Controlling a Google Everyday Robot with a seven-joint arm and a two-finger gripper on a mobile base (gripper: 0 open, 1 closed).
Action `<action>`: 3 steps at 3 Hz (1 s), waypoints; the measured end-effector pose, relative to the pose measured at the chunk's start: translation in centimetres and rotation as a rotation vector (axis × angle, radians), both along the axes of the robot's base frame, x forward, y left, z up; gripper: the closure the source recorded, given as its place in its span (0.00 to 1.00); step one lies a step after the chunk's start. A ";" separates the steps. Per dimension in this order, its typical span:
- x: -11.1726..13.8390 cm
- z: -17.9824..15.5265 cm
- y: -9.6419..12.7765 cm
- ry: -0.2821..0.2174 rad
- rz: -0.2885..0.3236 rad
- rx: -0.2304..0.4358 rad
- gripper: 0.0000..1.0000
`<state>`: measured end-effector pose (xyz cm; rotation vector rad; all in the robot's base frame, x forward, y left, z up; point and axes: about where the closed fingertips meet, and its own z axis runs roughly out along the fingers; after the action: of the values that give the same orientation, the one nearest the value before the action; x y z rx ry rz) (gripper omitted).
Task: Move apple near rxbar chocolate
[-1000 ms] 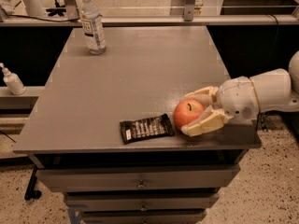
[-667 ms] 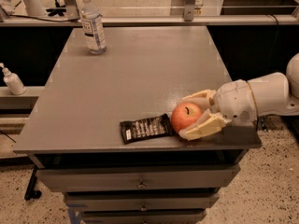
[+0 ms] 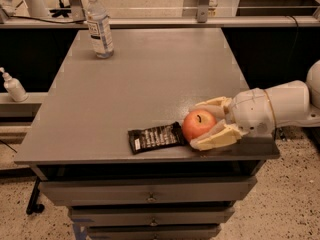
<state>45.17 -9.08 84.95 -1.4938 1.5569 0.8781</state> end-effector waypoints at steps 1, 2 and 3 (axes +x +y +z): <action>0.4 0.7 -0.7 -0.023 -0.009 -0.011 0.00; 1.9 2.6 -3.3 -0.060 -0.056 -0.049 0.00; 4.3 5.0 -8.2 -0.097 -0.141 -0.116 0.00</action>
Offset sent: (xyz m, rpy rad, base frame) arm 0.0429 -0.0774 0.0565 -0.0932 -0.1205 -0.1385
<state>49.51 -17.31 89.97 -1.4642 1.6423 0.6349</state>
